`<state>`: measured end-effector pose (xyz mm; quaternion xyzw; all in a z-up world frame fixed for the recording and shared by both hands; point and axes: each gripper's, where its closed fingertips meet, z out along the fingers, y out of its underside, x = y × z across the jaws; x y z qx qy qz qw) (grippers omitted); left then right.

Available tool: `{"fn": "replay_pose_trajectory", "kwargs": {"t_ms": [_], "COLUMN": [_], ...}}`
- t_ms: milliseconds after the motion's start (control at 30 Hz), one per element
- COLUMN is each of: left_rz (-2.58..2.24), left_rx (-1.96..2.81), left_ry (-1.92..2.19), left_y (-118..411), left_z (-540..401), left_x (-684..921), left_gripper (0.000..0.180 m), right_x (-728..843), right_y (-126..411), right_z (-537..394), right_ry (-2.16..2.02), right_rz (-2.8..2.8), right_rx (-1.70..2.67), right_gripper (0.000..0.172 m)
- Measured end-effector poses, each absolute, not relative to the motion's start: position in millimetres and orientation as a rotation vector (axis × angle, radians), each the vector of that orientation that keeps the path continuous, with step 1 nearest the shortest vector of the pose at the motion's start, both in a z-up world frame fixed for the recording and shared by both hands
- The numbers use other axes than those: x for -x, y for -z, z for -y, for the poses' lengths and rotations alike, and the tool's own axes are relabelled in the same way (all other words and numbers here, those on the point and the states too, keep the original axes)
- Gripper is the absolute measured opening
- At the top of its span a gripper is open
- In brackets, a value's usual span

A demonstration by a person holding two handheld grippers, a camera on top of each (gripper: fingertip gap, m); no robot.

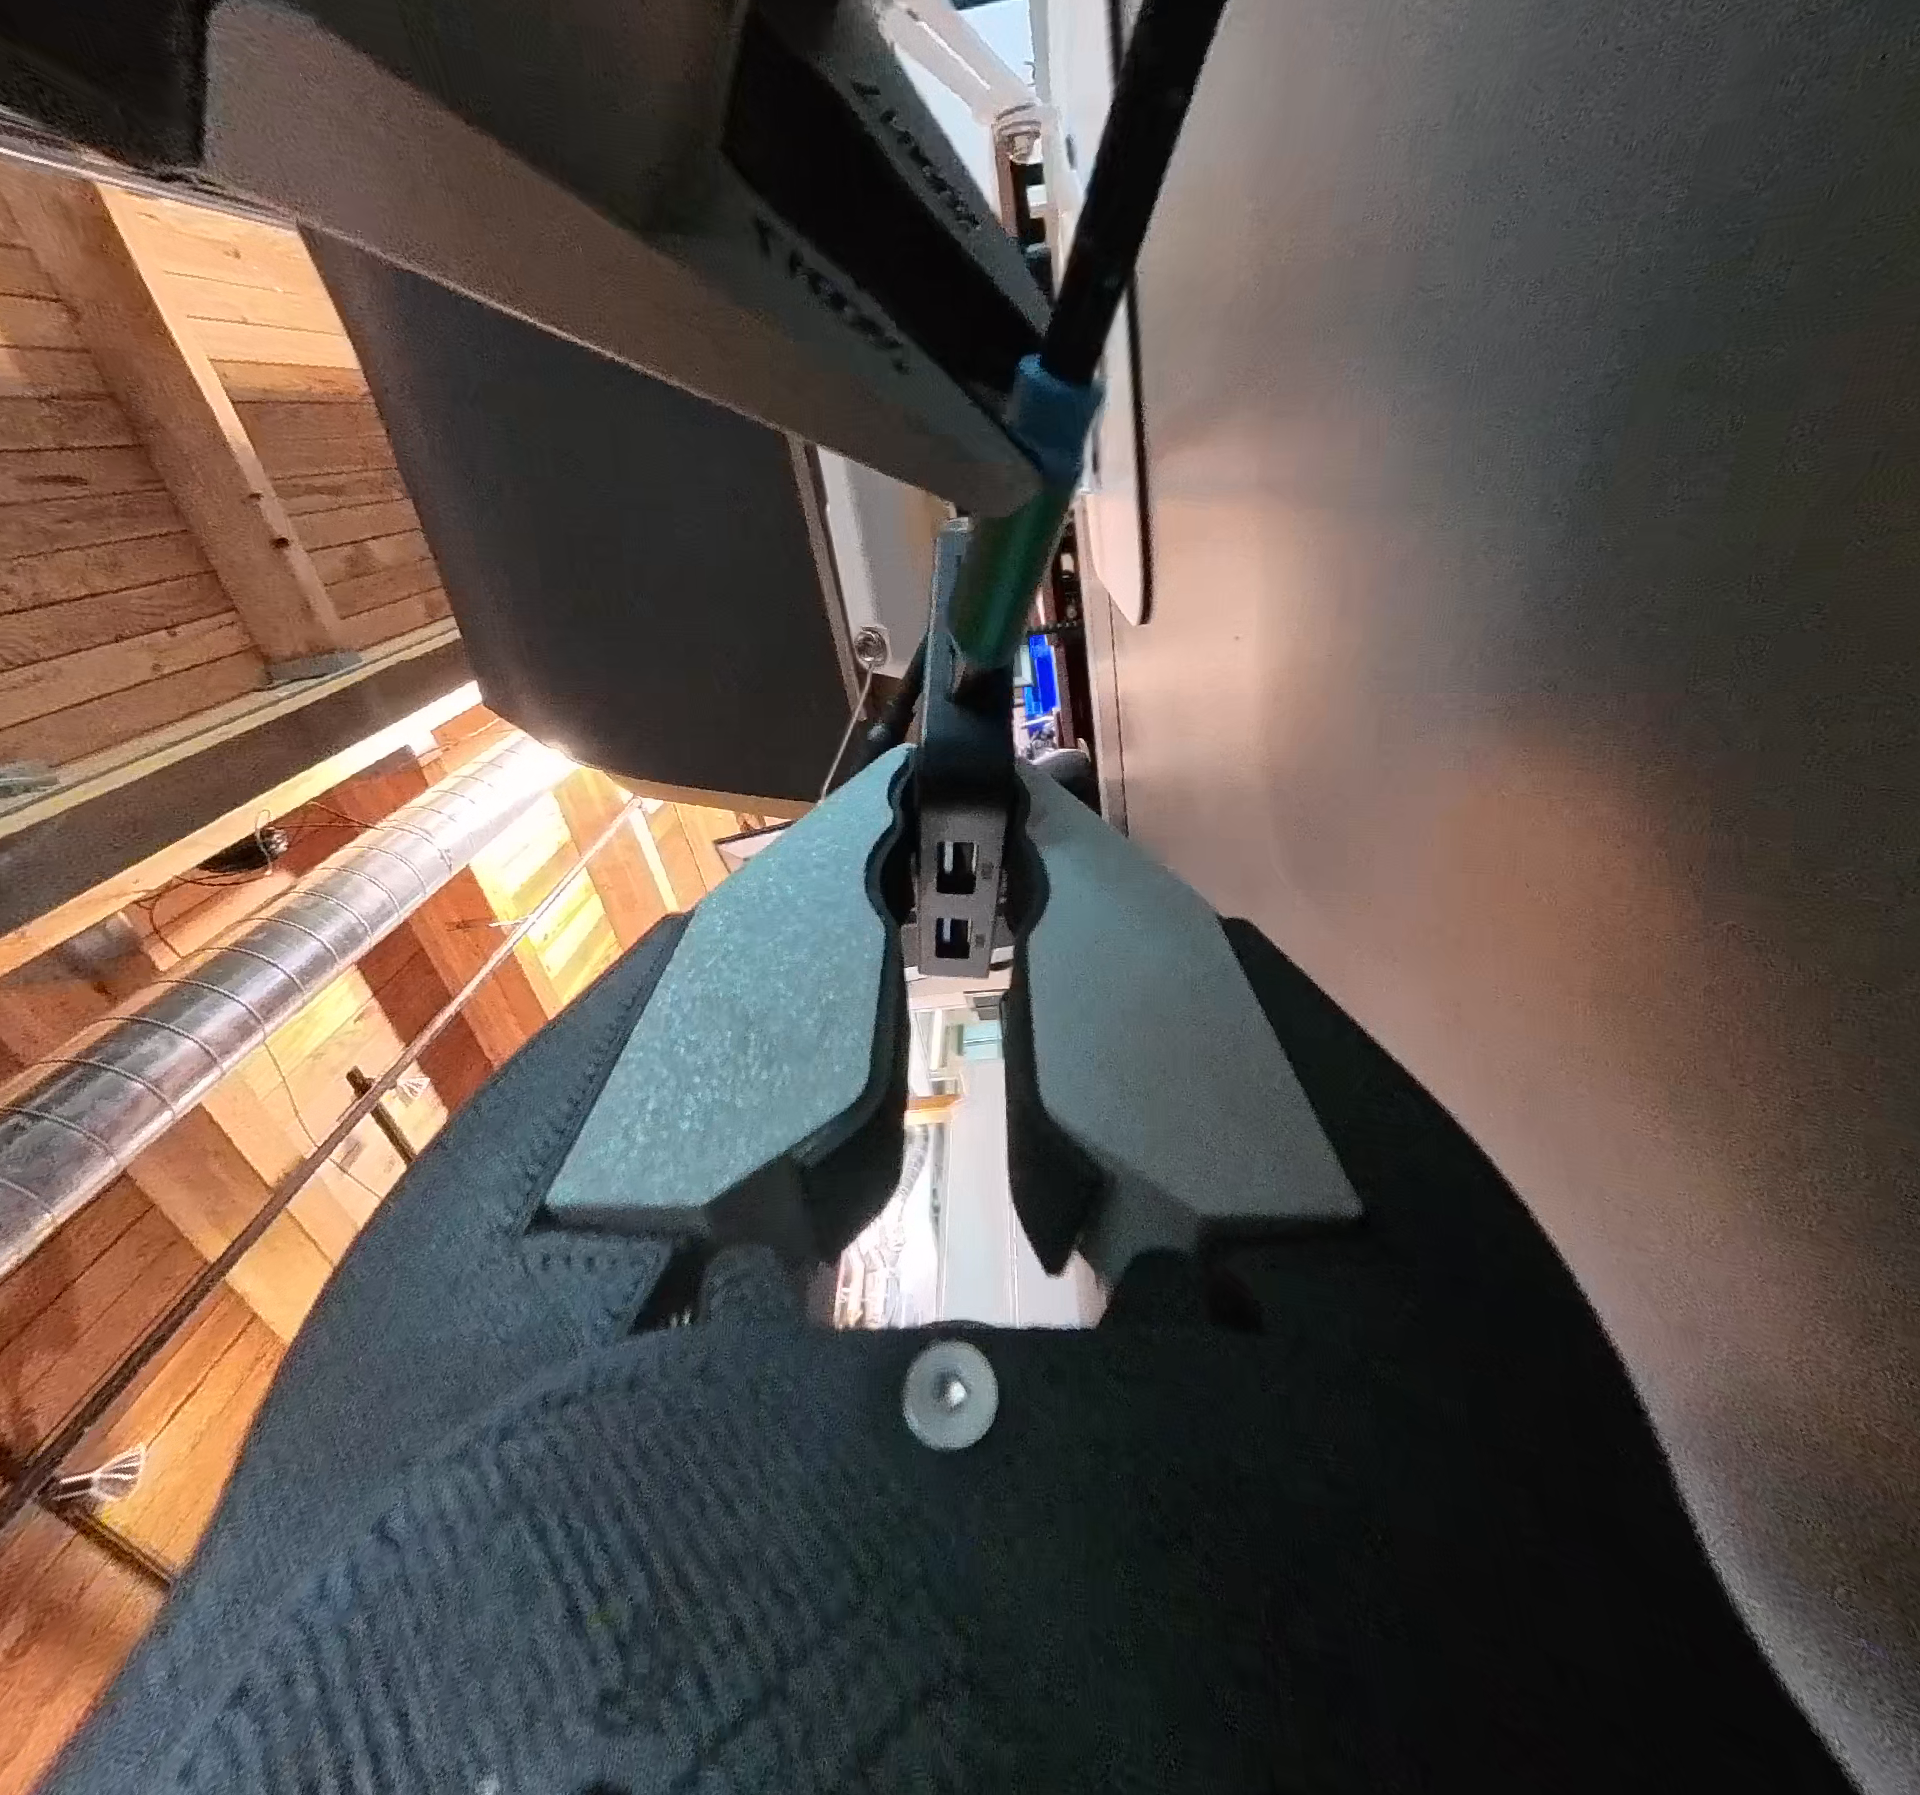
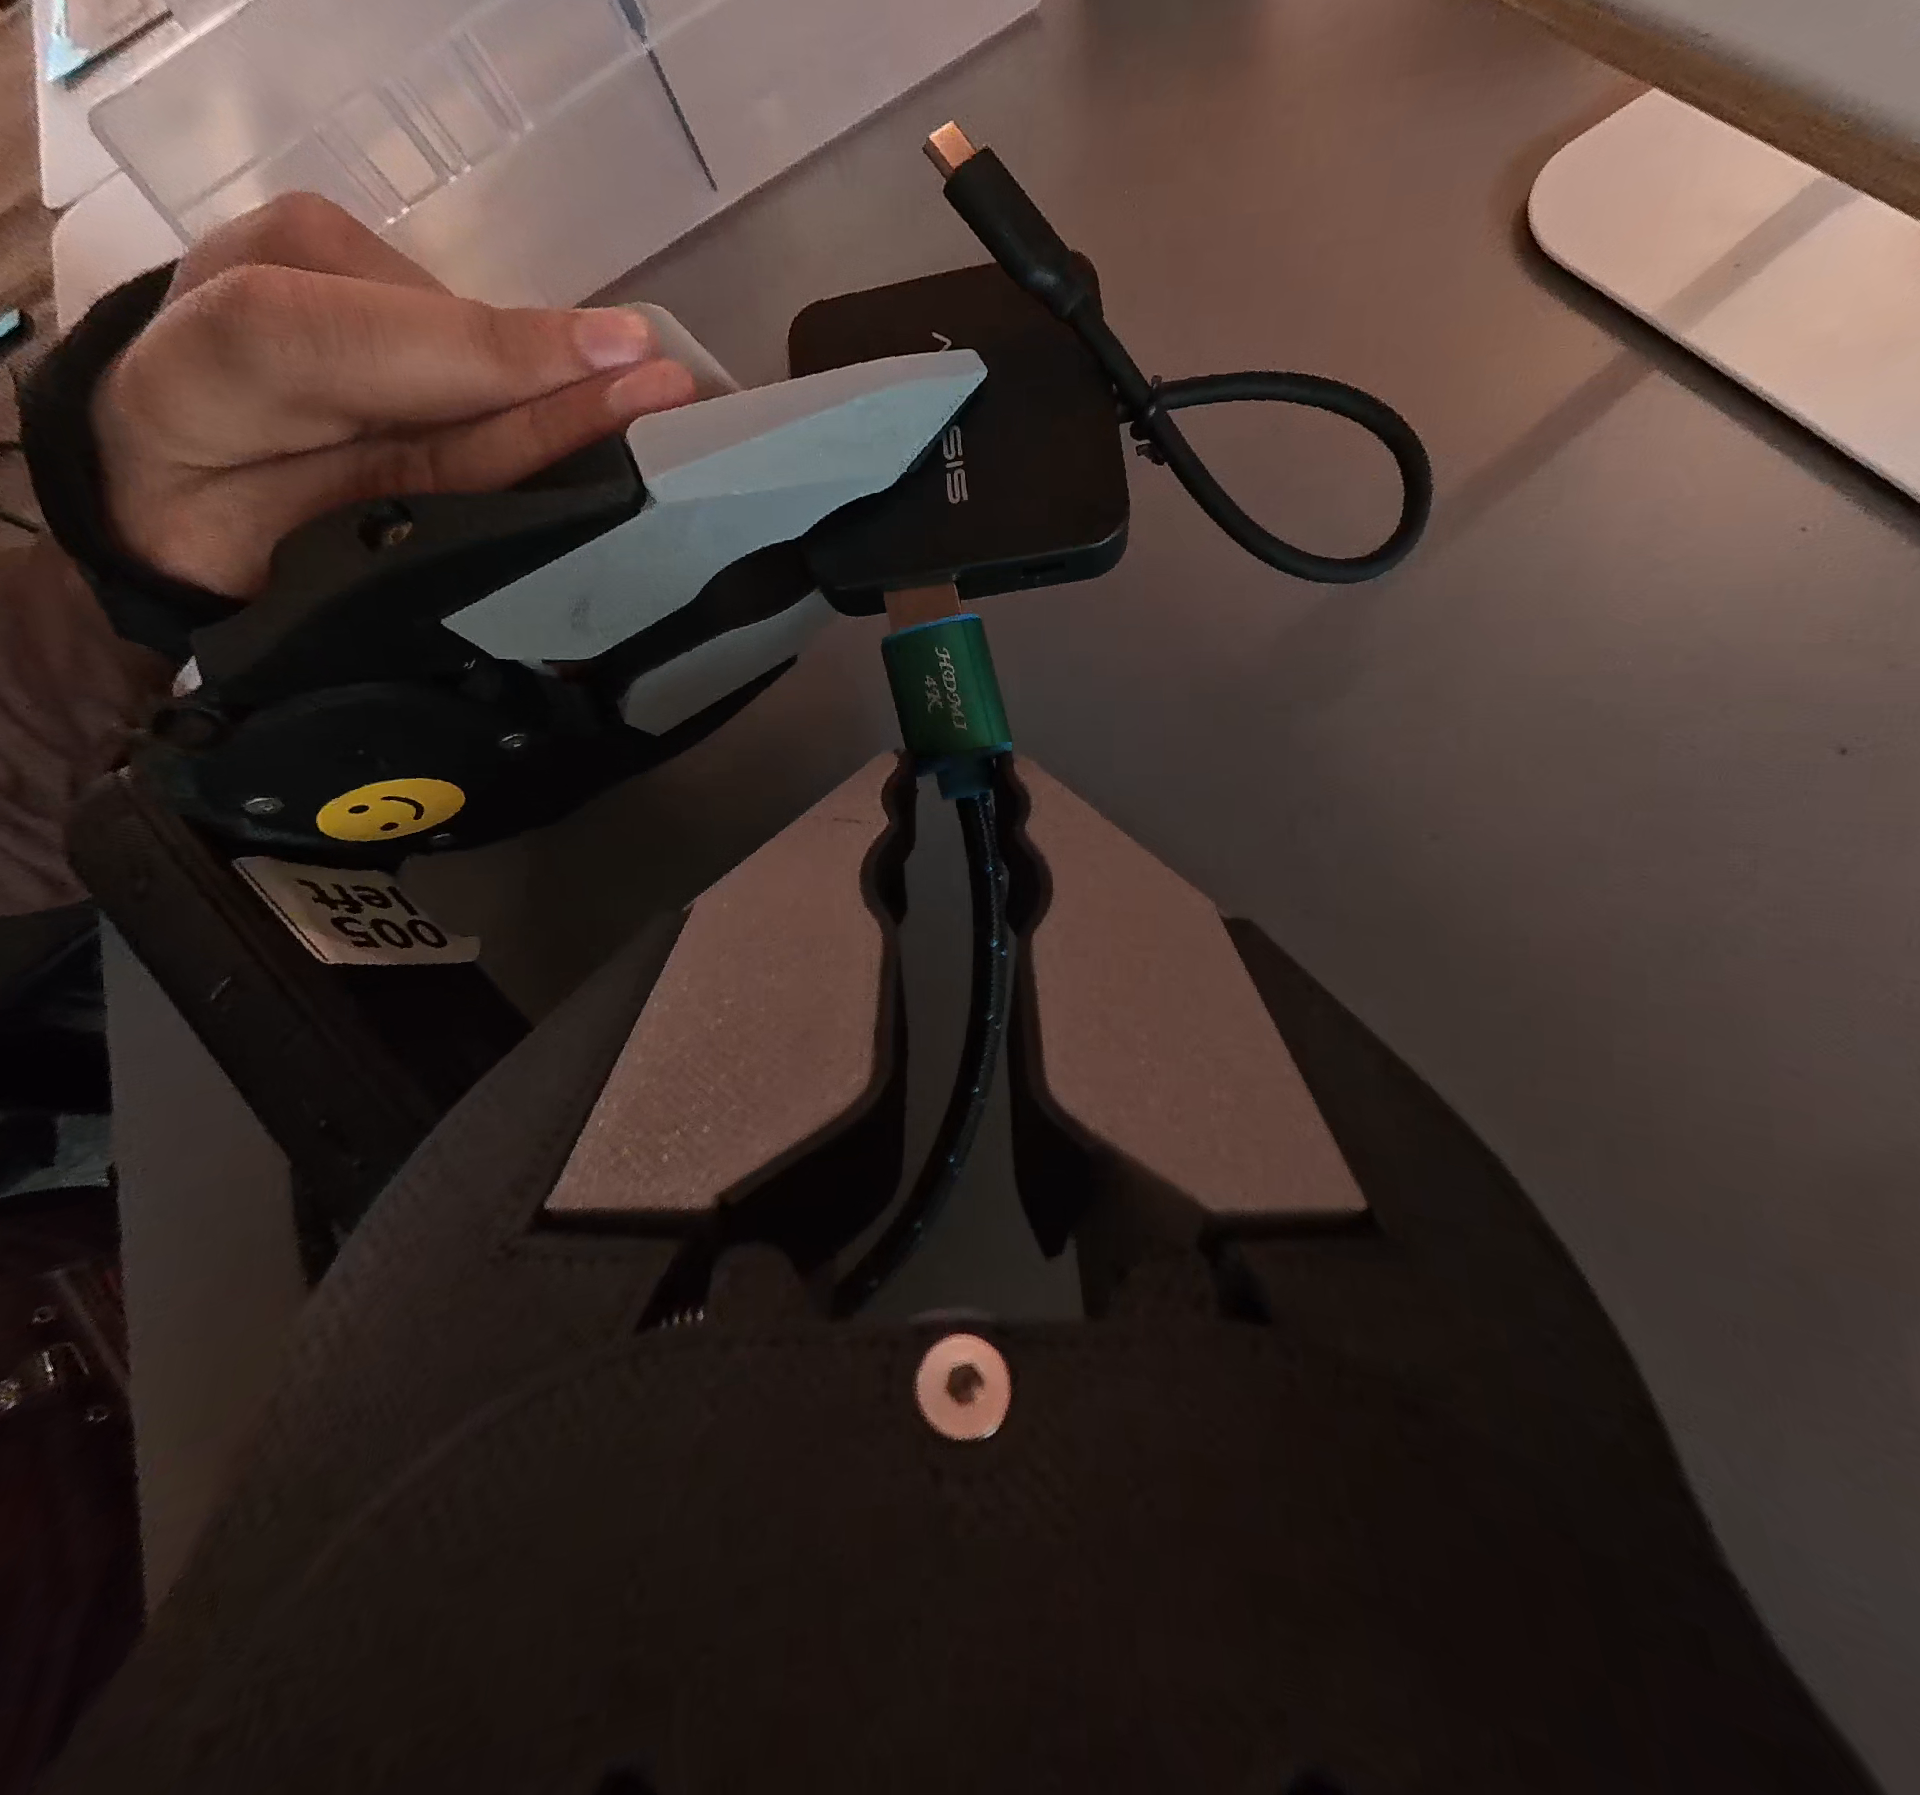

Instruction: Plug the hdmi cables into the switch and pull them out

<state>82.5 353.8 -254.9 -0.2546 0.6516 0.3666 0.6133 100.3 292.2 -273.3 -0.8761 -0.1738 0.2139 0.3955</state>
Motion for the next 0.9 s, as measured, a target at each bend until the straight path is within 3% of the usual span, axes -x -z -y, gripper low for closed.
{"fn": "replay_pose_trajectory", "kwargs": {"t_ms": [500, 533, 633, 833, 900], "left_rz": [-1.554, -1.585, -1.628, -1.619, -1.610], "left_rx": [0.619, 0.607, 0.558, 0.589, 0.597], "left_ry": [-0.867, -0.840, -0.741, -0.760, -0.765], "left_y": [266.7, 272.7, 279.1, 278.5, 276.2], "left_z": [-353.6, -349.7, -323.4, -342.0, -348.1], "left_x": [-78.6, -83.0, -104.4, -95.3, -88.9], "left_gripper": [0.010, 0.010, 0.011, 0.011, 0.012], "right_x": [-99.6, -100.4, -72.1, -114.2, -117.1], "right_y": [271.7, 272.8, 239.9, 249.4, 255.5], "right_z": [-294.2, -296.8, -298.4, -297.7, -292.0], "right_ry": [-0.547, -0.541, -0.782, -0.334, -0.280], "right_rz": [0.413, 0.394, 0.399, 0.500, 0.570], "right_rx": [2.217, 2.203, 2.017, 2.092, 2.112], "right_gripper": [0.008, 0.000, 0.000, 0.000, 0.009]}}
